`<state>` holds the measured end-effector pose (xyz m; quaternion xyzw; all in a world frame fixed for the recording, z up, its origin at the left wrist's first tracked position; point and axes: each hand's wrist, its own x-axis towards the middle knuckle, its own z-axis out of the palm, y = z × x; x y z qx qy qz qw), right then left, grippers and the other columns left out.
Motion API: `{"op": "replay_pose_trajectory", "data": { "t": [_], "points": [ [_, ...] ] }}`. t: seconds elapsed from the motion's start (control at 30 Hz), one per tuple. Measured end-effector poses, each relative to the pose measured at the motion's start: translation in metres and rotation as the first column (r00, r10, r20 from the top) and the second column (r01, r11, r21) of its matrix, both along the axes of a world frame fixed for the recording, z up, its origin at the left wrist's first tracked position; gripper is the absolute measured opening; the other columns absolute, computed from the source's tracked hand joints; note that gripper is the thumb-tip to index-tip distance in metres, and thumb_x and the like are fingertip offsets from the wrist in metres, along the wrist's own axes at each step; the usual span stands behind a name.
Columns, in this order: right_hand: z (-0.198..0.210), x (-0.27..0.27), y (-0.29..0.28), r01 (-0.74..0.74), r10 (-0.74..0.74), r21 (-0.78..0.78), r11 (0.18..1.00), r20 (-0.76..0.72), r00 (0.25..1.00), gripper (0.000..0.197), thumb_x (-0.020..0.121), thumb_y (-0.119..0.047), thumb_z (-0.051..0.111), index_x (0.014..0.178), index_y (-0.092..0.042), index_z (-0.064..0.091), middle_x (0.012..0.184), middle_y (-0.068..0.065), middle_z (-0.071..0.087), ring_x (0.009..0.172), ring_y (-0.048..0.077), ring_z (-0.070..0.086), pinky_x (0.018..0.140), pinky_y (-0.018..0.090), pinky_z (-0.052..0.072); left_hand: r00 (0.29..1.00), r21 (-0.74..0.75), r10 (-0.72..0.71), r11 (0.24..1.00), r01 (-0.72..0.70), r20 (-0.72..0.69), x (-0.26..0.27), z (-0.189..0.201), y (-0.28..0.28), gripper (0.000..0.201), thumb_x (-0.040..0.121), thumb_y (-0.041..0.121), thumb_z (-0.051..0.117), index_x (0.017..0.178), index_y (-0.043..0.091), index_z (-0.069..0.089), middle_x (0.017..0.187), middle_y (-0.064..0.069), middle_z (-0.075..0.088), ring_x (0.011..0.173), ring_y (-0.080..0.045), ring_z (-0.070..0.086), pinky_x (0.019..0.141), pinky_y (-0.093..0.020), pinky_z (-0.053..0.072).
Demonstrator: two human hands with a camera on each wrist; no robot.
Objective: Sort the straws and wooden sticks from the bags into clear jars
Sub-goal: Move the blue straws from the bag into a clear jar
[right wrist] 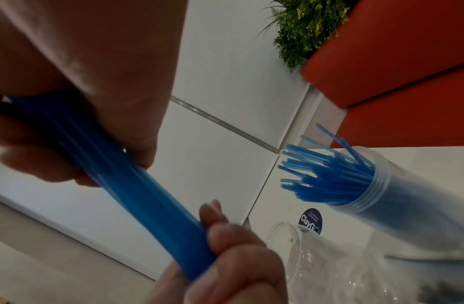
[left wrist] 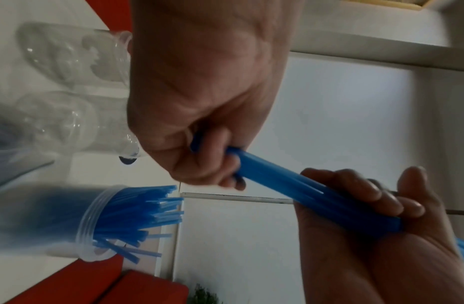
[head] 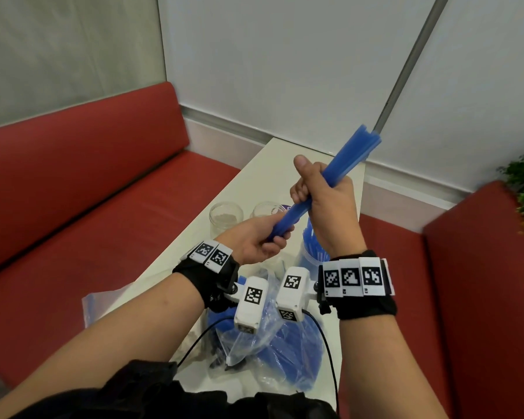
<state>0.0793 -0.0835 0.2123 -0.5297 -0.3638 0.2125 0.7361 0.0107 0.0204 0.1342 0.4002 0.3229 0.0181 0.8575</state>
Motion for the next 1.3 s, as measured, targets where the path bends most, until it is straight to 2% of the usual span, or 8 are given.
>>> {"op": "replay_pose_trajectory", "data": {
  "t": [0.1, 0.23, 0.37, 0.5, 0.67, 0.9, 1.17, 1.3],
  "points": [
    [-0.003, -0.002, -0.001, -0.001, 0.003, -0.03, 1.0, 0.051, 0.999, 0.044, 0.091, -0.034, 0.074, 0.058, -0.019, 0.049, 0.055, 0.002, 0.048, 0.058, 0.018, 0.049, 0.066, 0.031, 0.048, 0.999, 0.005, 0.024, 1.0, -0.025, 0.032, 0.001, -0.006, 0.003, 0.043, 0.095, 0.036, 0.059, 0.062, 0.01, 0.066, 0.053, 0.003, 0.042, 0.035, -0.003, 0.027, 0.028, -0.013, 0.02],
    [-0.007, 0.001, -0.005, 0.041, -0.012, -0.144, 0.989, 0.193, 0.981, 0.031, 0.09, -0.035, 0.074, 0.072, -0.013, 0.061, 0.074, 0.003, 0.064, 0.077, 0.014, 0.062, 0.08, 0.031, 0.052, 0.994, 0.027, 0.107, 0.994, -0.107, -0.007, -0.002, -0.015, 0.012, 0.03, 0.099, 0.033, 0.053, 0.076, 0.012, 0.051, 0.053, 0.003, 0.041, 0.036, -0.005, 0.025, 0.03, -0.015, 0.02],
    [-0.007, 0.021, -0.016, 0.069, 0.031, -0.3, 0.952, 0.314, 0.949, 0.019, 0.09, -0.032, 0.074, 0.085, -0.014, 0.069, 0.078, 0.002, 0.069, 0.07, 0.007, 0.063, 0.058, 0.02, 0.051, 0.985, 0.08, 0.174, 0.982, -0.172, -0.021, -0.008, -0.032, 0.021, 0.024, 0.1, 0.028, 0.05, 0.082, 0.013, 0.049, 0.053, 0.001, 0.042, 0.037, -0.005, 0.026, 0.032, -0.014, 0.017],
    [-0.007, 0.039, -0.026, 0.0, 0.171, -0.497, 0.868, 0.298, 0.939, 0.014, 0.09, -0.032, 0.072, 0.088, -0.018, 0.074, 0.078, 0.015, 0.073, 0.062, 0.026, 0.063, 0.058, 0.033, 0.051, 0.985, 0.114, 0.173, 0.979, -0.17, -0.019, -0.009, -0.045, 0.025, 0.018, 0.099, 0.023, 0.05, 0.09, 0.008, 0.054, 0.057, -0.002, 0.046, 0.04, -0.007, 0.031, 0.031, -0.015, 0.021],
    [0.004, 0.063, -0.032, 0.121, -0.021, -0.331, 0.936, 0.29, 0.957, 0.01, 0.09, -0.02, 0.073, 0.088, -0.01, 0.072, 0.074, 0.013, 0.073, 0.058, 0.026, 0.067, 0.057, 0.029, 0.059, 0.994, 0.387, 0.062, 0.922, -0.021, -0.092, -0.003, -0.052, 0.026, 0.043, 0.1, 0.045, 0.045, 0.099, 0.008, 0.067, 0.08, -0.005, 0.066, 0.059, -0.014, 0.055, 0.051, -0.022, 0.041],
    [-0.022, 0.104, -0.039, 0.473, -0.376, -0.301, 0.828, 0.329, 0.867, 0.013, 0.089, -0.015, 0.071, 0.077, -0.017, 0.066, 0.062, 0.008, 0.065, 0.047, 0.016, 0.062, 0.052, 0.03, 0.056, 0.904, 0.812, -0.094, 0.408, 0.417, -0.417, -0.007, -0.075, 0.029, 0.02, 0.094, 0.022, 0.059, 0.092, 0.01, 0.074, 0.09, -0.001, 0.07, 0.07, -0.011, 0.058, 0.059, -0.019, 0.045],
    [-0.097, 0.111, -0.025, 0.508, -0.382, -0.532, 0.677, 0.335, 0.861, 0.014, 0.092, -0.015, 0.068, 0.086, -0.002, 0.069, 0.078, 0.017, 0.07, 0.044, 0.009, 0.059, 0.047, 0.023, 0.054, 0.757, 0.778, -0.205, -0.033, 0.628, -0.62, -0.016, -0.108, 0.018, 0.018, 0.089, 0.005, 0.058, 0.095, -0.001, 0.074, 0.101, -0.012, 0.073, 0.096, -0.026, 0.066, 0.084, -0.028, 0.05],
    [-0.126, 0.111, -0.015, 0.485, -0.343, -0.616, 0.621, 0.343, 0.874, 0.021, 0.092, -0.016, 0.068, 0.09, 0.005, 0.069, 0.083, 0.025, 0.07, 0.059, 0.024, 0.062, 0.065, 0.043, 0.06, 0.643, 0.702, -0.287, -0.221, 0.677, -0.71, -0.021, -0.12, 0.007, 0.026, 0.09, 0.012, 0.064, 0.115, 0.009, 0.069, 0.114, -0.007, 0.067, 0.103, -0.026, 0.063, 0.088, -0.031, 0.05]
  ]
}}
